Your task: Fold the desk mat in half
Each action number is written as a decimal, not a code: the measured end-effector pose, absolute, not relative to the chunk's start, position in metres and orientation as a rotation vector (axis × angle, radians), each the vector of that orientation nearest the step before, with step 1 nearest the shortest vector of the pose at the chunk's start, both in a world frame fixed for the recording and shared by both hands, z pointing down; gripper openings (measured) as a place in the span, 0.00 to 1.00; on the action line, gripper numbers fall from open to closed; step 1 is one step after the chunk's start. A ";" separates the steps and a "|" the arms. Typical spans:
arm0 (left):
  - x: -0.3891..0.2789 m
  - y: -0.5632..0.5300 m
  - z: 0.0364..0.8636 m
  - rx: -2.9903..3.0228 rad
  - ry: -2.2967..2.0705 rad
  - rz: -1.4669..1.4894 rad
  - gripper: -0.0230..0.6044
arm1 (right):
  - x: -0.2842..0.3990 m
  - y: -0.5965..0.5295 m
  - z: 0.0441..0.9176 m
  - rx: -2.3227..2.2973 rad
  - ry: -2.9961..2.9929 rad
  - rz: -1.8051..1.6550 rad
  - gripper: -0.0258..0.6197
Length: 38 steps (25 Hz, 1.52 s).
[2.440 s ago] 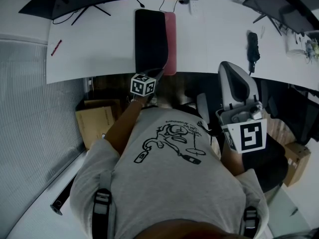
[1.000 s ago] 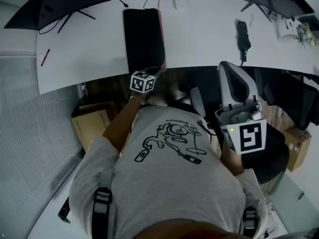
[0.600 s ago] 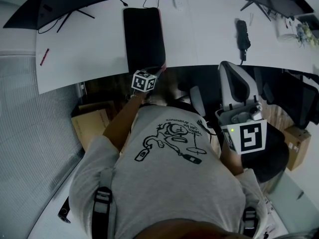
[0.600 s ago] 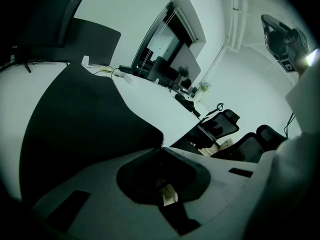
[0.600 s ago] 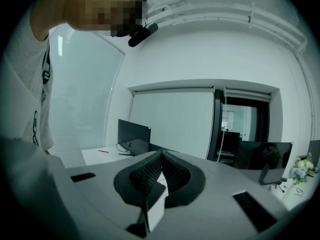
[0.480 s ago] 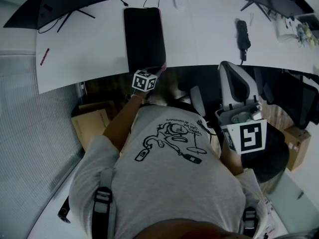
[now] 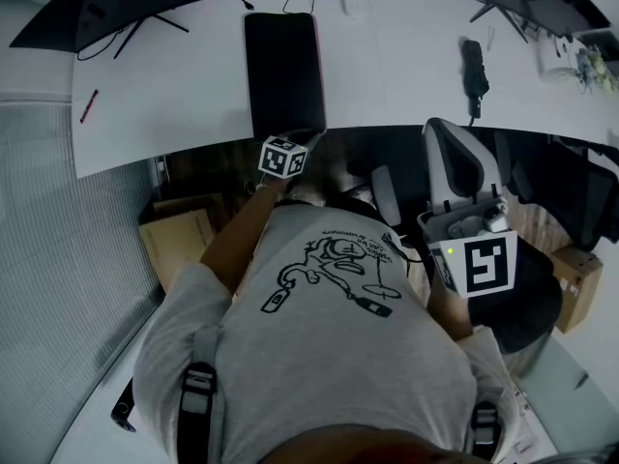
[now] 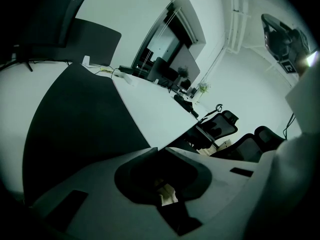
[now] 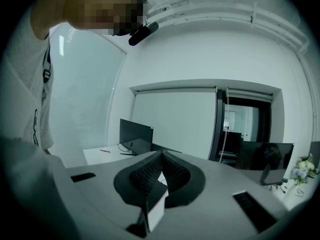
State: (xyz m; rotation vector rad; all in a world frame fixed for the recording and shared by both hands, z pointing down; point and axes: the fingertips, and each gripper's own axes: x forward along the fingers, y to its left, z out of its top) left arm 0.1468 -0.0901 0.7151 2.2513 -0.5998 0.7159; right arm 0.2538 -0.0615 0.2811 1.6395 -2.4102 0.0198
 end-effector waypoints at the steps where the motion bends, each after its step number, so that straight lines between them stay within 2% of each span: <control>1: 0.146 -0.090 0.713 2.254 -0.600 0.708 0.11 | 0.252 -0.061 0.281 1.638 -2.410 0.020 0.05; 17: 0.126 -0.105 0.653 2.341 -0.651 0.574 0.09 | 0.224 -0.062 0.279 1.610 -2.426 0.013 0.05; 38: 0.086 -0.122 0.517 2.517 -0.718 0.304 0.07 | 0.168 -0.078 0.277 1.548 -2.487 0.001 0.05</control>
